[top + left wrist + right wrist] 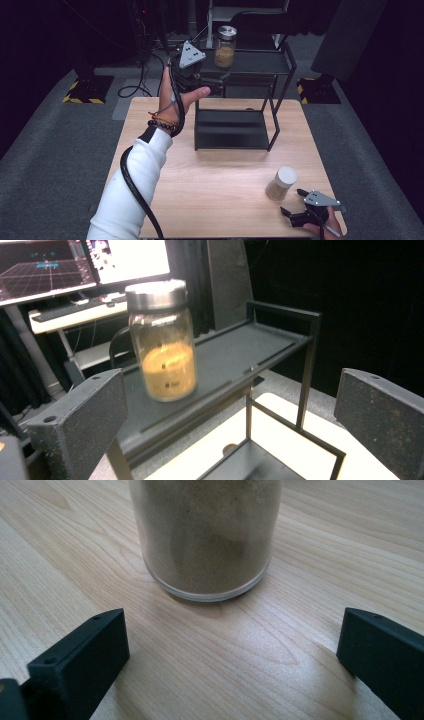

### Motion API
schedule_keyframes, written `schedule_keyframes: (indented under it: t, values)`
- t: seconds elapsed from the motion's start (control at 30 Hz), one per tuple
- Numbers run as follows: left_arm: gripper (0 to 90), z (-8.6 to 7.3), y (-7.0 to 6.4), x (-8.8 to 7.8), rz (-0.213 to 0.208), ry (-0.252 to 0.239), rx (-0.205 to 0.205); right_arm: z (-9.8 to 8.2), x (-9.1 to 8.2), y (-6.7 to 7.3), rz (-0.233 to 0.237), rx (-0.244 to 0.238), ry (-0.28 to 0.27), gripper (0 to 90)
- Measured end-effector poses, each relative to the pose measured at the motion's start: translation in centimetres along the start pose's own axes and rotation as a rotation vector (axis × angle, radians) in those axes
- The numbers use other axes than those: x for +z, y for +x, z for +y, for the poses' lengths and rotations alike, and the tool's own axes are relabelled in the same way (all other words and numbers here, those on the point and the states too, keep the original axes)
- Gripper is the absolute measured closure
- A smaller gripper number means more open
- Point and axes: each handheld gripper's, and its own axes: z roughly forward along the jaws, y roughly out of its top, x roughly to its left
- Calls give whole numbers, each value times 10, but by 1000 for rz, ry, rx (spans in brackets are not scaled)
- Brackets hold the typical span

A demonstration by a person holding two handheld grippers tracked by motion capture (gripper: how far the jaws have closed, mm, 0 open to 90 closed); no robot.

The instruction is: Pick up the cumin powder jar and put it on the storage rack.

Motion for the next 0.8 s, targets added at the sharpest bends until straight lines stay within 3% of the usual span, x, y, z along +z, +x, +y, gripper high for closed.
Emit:
schedule_keyframes:
  t: [0.3, 0.5, 0.8]
  values:
    - [6, -30, 0, -9, -21, 20, -14, 0, 0, 0, 0, -1, 0, 0]
    - [8, -52, -3, -15, -29, 46, -2, 0, 0, 0, 0, 0, 0, 0]
    - [12, -76, -9, -24, -46, 41, -14, 0, 0, 0, 0, 2, 1, 0]
